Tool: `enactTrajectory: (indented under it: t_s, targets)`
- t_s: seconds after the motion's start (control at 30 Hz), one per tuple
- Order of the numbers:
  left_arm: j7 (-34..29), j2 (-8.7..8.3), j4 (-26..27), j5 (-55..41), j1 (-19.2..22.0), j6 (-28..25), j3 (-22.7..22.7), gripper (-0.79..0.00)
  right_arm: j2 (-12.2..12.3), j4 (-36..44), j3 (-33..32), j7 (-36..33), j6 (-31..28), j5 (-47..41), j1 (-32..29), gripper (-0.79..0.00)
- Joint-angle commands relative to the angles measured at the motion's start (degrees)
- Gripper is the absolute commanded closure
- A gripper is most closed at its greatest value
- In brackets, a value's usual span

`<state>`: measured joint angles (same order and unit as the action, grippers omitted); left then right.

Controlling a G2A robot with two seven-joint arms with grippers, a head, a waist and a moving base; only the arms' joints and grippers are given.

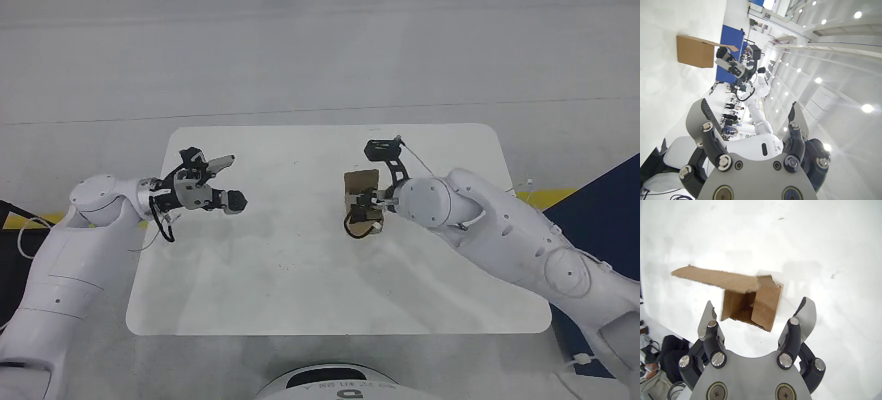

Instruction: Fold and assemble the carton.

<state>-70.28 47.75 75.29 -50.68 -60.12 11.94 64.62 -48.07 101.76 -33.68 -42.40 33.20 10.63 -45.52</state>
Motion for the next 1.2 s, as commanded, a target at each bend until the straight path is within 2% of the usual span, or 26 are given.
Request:
enactTrajectory:
  t_s: [0.0, 0.1, 0.17, 0.23, 0.33, 0.43, 0.5, 0.57, 0.7, 0.83, 0.9, 0.97, 1.1, 1.17]
  targets:
    - [1.0, 0.13, 2.2, 2.8, 0.5, 3.1, -1.3, -0.785, 1.7, 1.3, -4.9, 7.4, -4.6, -3.7, -6.5, -0.785]
    - [4.9, 0.77, 6.1, 9.9, 2.7, 6.3, -5.2, -0.785, 4.1, 3.0, -11.1, 13.9, -11.0, -5.8, -14.9, -0.785]
    - [6.6, 1.48, 9.6, 17.3, 4.8, 5.6, -9.0, -0.785, 5.6, 4.6, -15.2, 16.5, -15.2, -6.8, -20.2, -0.785]
    - [7.7, 1.90, 10.9, 23.7, 6.7, 4.6, -11.5, -0.785, 6.3, 5.3, -17.4, 17.2, -17.9, -7.5, -22.7, -0.785]
    - [8.9, 1.90, 10.8, 22.2, 6.0, 4.4, -10.7, -0.785, 6.3, 5.3, -17.4, 17.2, -17.9, -7.5, -22.7, -0.785]
    - [10.5, 1.31, 12.7, 27.2, 4.9, 3.4, -9.9, -0.785, 6.3, 5.3, -17.4, 17.2, -17.9, -7.5, -22.7, -0.785]
    - [10.2, 1.00, 14.7, 28.7, 3.6, 2.7, -9.5, -0.785, 6.1, 5.0, -18.1, 19.6, -19.6, -9.4, -23.4, -0.785]
    - [10.5, 0.96, 17.4, 31.8, 2.5, 1.9, -10.6, -0.785, 5.9, 2.8, -19.5, 21.8, -23.7, -12.9, -25.1, -0.785]
    - [14.6, 1.68, 20.8, 39.7, 2.3, 2.2, -14.6, -0.785, 5.7, 1.6, -20.0, 22.3, -24.4, -13.2, -26.5, -0.785]
    - [18.1, 3.39, 22.2, 44.1, 4.4, 2.7, -19.5, -0.785, 5.5, 1.3, -20.8, 23.5, -27.4, -13.9, -28.8, -0.785]
    - [19.2, 4.47, 21.6, 46.7, 6.4, 3.0, -22.0, -0.733, 5.4, 0.5, -21.1, 23.6, -30.6, -14.6, -30.0, -0.785]
    - [20.2, 6.00, 20.3, 48.5, 9.0, 4.1, -25.0, -0.717, 5.1, -0.7, -20.9, 23.9, -34.2, -15.6, -30.8, -0.785]
    - [22.0, 8.71, 16.9, 50.9, 13.7, 7.6, -29.2, -0.671, 4.4, -3.2, -20.5, 23.8, -39.0, -16.9, -30.9, -0.668]
    - [23.2, 10.52, 14.8, 51.7, 16.3, 9.0, -31.6, -0.668, 4.1, -3.8, -20.7, 23.9, -39.5, -16.5, -30.6, -0.646]
